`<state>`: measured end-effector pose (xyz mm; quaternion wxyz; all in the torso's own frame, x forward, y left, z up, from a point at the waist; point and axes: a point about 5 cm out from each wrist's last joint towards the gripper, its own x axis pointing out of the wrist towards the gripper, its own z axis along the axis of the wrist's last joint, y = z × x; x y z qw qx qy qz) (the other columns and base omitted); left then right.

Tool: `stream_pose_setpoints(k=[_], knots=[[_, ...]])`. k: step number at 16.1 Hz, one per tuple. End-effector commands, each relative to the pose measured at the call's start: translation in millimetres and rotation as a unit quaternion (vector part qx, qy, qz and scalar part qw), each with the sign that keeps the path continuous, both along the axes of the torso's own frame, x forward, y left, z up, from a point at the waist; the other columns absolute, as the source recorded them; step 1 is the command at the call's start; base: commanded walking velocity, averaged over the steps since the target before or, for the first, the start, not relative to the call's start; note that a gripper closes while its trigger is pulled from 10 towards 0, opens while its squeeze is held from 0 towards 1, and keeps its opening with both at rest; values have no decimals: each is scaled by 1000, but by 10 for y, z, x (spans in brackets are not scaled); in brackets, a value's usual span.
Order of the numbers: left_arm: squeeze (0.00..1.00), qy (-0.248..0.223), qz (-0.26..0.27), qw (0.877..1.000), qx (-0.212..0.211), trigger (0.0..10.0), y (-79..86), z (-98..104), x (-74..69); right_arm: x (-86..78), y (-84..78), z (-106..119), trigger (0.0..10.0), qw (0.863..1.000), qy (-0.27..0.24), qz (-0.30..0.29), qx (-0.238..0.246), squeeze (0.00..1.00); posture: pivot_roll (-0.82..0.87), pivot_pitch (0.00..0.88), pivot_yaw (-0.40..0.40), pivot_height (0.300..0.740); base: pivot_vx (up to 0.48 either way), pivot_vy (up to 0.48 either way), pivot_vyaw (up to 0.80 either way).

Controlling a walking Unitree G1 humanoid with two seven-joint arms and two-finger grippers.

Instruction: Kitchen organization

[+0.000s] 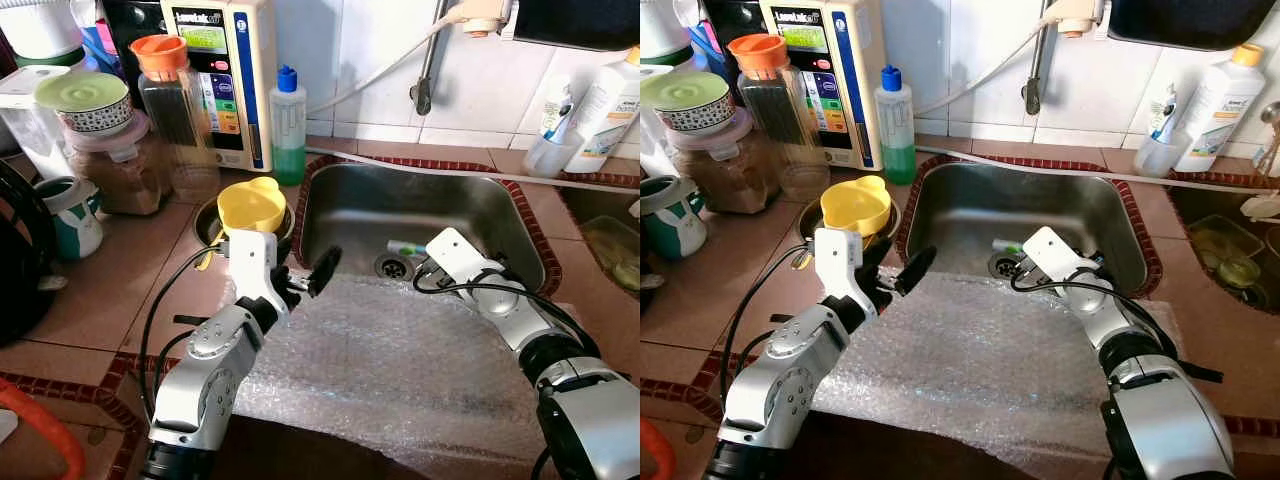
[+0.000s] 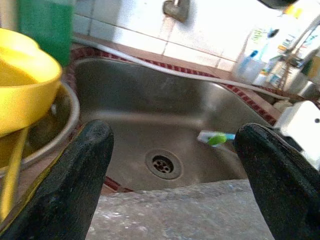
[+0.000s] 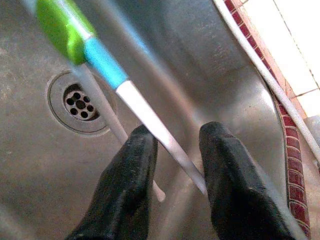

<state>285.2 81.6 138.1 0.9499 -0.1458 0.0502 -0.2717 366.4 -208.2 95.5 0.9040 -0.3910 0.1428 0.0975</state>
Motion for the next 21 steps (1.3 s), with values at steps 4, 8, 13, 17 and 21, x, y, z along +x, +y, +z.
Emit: stream_pose_setpoints(k=[4,8,13,17,21], knots=[[0,-6,-13,1000,9,10000,-40,-6,-5,-20,-27,-26,10000,1000,1,-5,8,1000,45,0,-2,740,0,0,0],[0,-9,-14,1000,9,10000,-49,5,-5,16,-36,43,10000,999,-14,-18,29,1000,43,0,-2,740,0,0,0],[0,-8,-12,1000,10,10000,-55,-6,-19,21,-82,66,10000,998,-31,-45,38,1000,45,0,-4,740,0,0,0],[0,-7,-13,1000,10,10000,-66,-12,-26,74,-182,266,10000,989,-109,-81,56,757,40,0,1,740,0,0,0],[0,-8,-16,1000,14,10000,-75,-4,-17,91,-189,418,10000,977,-176,-84,91,0,36,0,9,740,0,0,0]])
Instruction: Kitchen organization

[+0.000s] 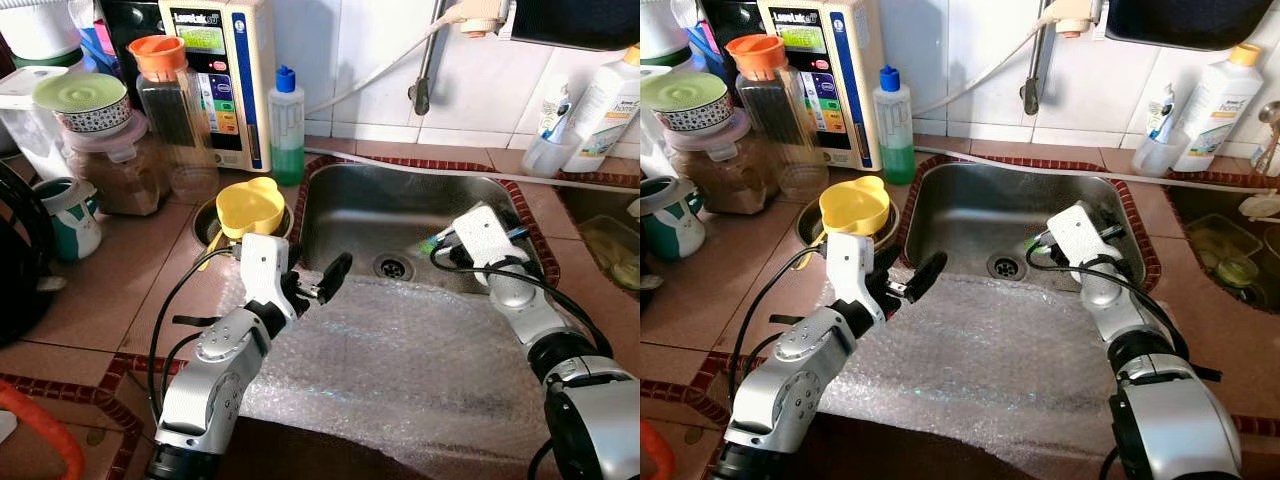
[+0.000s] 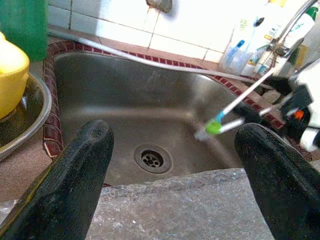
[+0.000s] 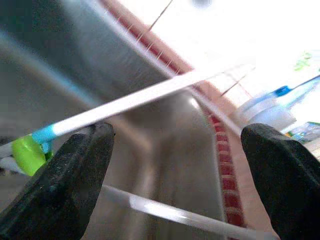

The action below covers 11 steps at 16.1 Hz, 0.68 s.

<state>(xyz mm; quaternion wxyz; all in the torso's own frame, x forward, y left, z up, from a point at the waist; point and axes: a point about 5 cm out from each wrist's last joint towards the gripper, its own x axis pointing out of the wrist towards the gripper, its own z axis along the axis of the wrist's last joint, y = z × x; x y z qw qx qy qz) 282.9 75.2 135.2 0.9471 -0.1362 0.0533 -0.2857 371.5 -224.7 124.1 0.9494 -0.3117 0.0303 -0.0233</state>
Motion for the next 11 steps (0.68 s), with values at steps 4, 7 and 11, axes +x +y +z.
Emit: stream_pose_setpoints(k=[4,7,11], knots=[[0,-6,-3,1000,7,10000,-18,18,2,32,27,141,10000,999,-50,5,9,0,33,0,14,740,0,0,0],[0,-7,-5,1000,8,10000,-16,19,6,11,32,86,10000,999,-39,11,1,0,35,0,14,740,0,0,0],[0,-11,0,1000,12,10000,-6,26,9,50,87,219,10000,996,-71,28,47,0,41,0,10,740,0,0,0]])
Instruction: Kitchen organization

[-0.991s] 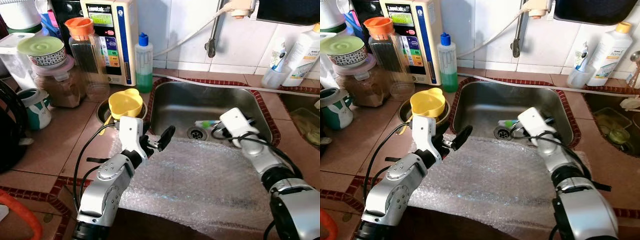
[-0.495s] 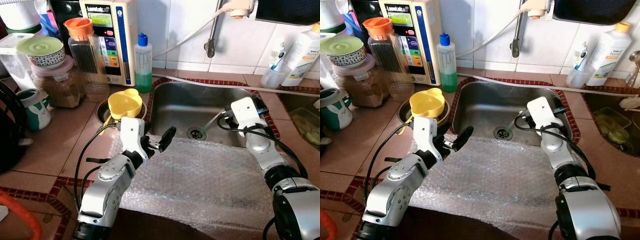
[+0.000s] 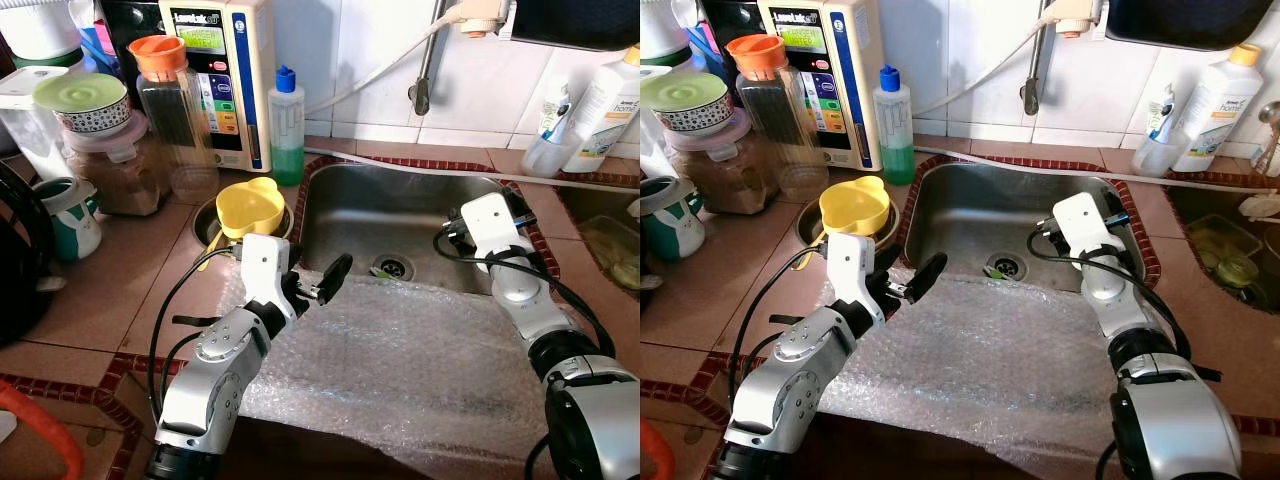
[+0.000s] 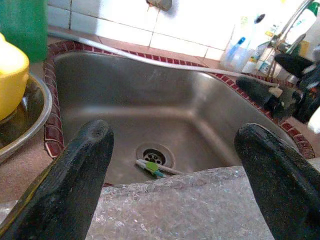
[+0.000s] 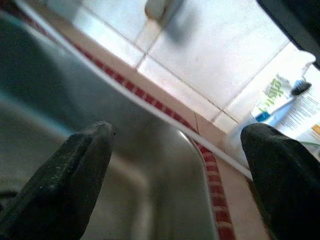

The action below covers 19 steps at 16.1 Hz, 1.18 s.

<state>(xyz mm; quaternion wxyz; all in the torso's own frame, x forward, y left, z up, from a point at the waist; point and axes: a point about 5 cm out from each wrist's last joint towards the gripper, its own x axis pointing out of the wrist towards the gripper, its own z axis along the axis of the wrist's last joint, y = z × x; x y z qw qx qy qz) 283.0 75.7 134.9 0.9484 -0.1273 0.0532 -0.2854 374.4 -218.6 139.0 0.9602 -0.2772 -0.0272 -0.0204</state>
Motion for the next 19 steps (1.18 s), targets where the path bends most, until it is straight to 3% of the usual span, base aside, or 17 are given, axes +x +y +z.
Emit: stream_pose_setpoints(k=[1,5,7,10,11,15,19], knots=[[0,-14,3,1000,6,10000,-3,37,10,23,47,89,10000,999,-22,14,19,0,41,0,8,740,0,0,0],[0,-68,59,996,16,10000,103,265,149,-105,430,165,10000,983,-73,134,105,0,27,0,7,740,0,0,0],[0,-85,92,992,15,10000,190,351,229,-256,667,174,10000,970,-78,199,117,0,21,0,9,740,0,0,0],[0,-95,146,985,21,10000,319,387,306,-400,822,182,10000,960,-73,240,124,0,2,0,9,740,0,0,0],[0,-96,184,978,27,10000,412,398,365,-486,904,178,10000,956,-69,267,104,0,2,0,9,740,0,0,0],[0,-58,292,954,44,10000,725,358,569,-672,1104,217,10000,937,-41,324,122,0,-13,0,9,740,0,0,0],[0,-1,317,947,45,10000,806,253,716,-765,1207,292,10000,928,-28,356,108,0,-21,0,9,740,0,0,0]])
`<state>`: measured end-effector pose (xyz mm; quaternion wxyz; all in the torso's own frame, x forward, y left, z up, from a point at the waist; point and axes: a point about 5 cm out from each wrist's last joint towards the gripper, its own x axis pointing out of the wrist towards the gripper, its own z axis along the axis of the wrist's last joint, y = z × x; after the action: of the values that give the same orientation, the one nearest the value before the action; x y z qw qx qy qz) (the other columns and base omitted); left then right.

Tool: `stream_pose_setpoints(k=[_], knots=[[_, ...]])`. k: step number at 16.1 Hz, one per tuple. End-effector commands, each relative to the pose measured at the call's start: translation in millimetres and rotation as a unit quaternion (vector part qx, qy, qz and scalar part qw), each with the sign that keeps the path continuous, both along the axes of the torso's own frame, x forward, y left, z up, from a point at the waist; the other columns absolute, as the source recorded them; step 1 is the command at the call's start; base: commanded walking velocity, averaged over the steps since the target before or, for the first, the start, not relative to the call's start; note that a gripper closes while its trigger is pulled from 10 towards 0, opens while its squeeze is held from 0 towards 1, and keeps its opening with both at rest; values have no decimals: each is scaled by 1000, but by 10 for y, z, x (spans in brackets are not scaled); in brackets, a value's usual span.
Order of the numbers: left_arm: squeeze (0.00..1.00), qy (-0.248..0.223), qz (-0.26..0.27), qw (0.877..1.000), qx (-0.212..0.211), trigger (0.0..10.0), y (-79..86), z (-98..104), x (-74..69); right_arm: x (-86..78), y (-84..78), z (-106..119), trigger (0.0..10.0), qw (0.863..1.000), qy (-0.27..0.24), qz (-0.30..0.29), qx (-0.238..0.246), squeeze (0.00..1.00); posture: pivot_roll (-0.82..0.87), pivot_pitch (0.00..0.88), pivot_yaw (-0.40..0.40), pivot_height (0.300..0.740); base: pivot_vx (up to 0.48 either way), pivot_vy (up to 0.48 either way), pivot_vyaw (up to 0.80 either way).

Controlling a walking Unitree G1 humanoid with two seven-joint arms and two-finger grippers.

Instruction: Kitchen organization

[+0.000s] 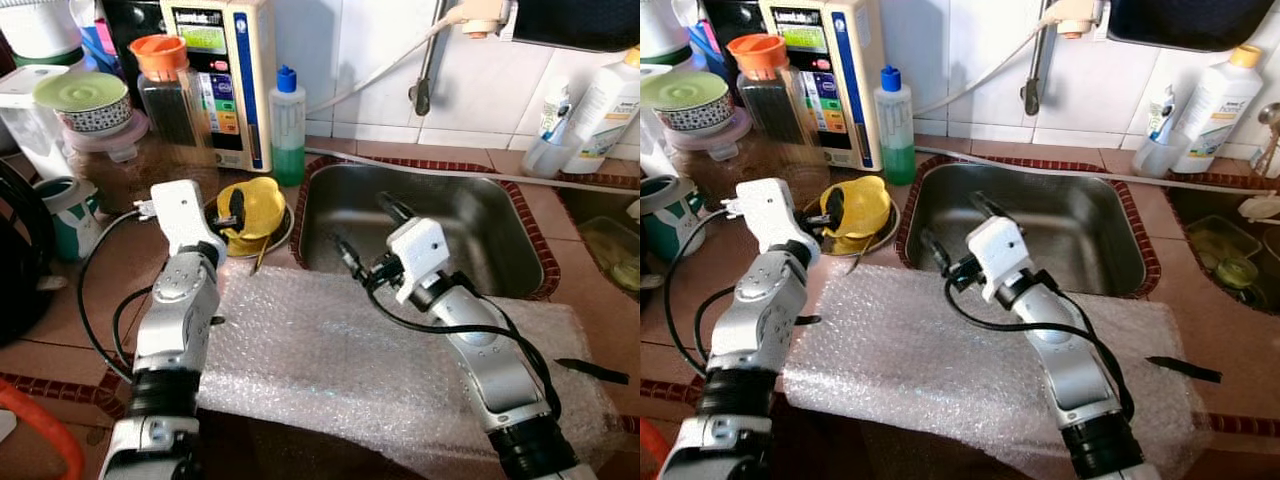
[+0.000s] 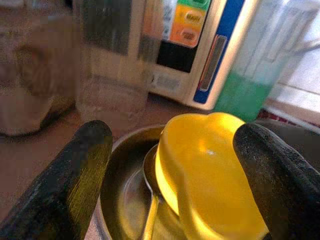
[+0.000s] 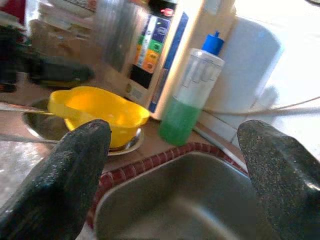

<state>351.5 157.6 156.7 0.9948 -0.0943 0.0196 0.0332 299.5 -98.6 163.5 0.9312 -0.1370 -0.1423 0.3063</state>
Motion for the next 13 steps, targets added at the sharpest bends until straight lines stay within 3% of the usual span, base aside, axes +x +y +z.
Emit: stream_pose_setpoints(k=[1,6,8,10,11,12,13], knots=[[0,11,5,1000,-2,10000,-13,15,50,-32,23,66,10000,1000,-8,12,-10,0,-28,0,11,740,0,0,0],[0,55,3,998,1,10000,-24,-82,102,-88,65,95,10000,999,-2,29,-30,0,-36,0,15,740,0,0,0],[0,67,4,998,5,9686,-10,-94,108,-154,120,110,10000,997,22,75,-26,0,-36,0,15,740,0,0,0],[0,74,8,997,5,7451,12,-108,118,-212,156,86,10000,993,36,108,-33,0,-38,0,17,740,0,0,0],[0,76,8,997,5,4588,15,-112,118,-220,161,74,10000,993,38,110,-36,0,-38,0,17,740,0,0,0],[0,77,8,997,6,3176,22,-118,116,-237,173,54,10000,992,42,113,-39,0,-38,0,17,740,0,0,0],[0,79,8,997,5,0,25,-120,117,-243,179,50,10000,992,45,115,-40,0,-36,0,16,740,0,0,0]])
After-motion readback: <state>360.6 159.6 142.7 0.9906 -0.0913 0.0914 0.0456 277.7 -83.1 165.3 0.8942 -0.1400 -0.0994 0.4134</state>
